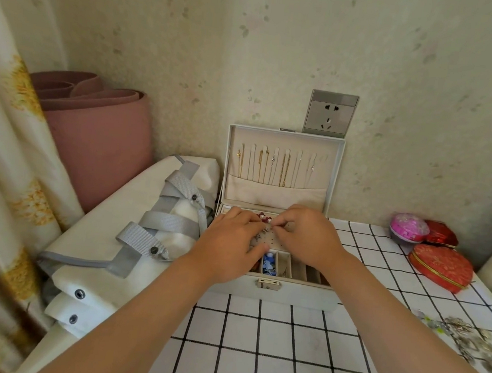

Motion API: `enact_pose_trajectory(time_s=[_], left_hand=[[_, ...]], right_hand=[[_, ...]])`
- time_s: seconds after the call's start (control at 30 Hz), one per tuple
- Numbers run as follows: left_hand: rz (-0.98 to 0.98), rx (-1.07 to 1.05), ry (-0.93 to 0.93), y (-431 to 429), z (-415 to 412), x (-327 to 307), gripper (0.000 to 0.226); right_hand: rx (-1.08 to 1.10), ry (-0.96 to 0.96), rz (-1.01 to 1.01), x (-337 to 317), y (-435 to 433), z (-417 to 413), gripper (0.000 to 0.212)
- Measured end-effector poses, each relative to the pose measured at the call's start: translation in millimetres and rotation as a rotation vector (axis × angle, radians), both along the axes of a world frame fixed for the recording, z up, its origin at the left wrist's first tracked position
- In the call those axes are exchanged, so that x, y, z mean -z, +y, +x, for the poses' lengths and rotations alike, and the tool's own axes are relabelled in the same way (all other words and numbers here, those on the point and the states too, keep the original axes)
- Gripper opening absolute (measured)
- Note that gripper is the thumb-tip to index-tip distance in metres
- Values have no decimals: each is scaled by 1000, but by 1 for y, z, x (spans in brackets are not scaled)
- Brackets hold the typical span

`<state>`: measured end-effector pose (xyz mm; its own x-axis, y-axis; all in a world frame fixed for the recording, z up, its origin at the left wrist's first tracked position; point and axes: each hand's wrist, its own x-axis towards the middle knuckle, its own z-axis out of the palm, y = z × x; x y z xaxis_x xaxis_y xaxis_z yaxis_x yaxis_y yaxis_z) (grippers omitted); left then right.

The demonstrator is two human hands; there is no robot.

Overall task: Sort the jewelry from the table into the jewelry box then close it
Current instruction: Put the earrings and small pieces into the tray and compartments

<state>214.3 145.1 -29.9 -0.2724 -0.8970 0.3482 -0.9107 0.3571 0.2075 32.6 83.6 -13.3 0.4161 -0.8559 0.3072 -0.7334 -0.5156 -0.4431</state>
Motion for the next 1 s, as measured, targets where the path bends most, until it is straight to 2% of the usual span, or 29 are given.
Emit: enact_pose_trajectory(time_s=[0.5, 0.6, 0.8, 1.0], left_hand=[[0, 26, 11, 0, -5, -6, 49], [-17, 33, 57, 3, -17, -17, 45], [-20, 82, 111, 18, -63, -35, 41], [44, 202, 141, 40, -129, -37, 29]], right_hand=[[61, 52, 4, 1, -3, -7, 8], [67, 29, 22, -8, 6, -19, 14], [108, -5, 23, -34, 37, -77, 11], [199, 85, 154, -33, 79, -169, 7]])
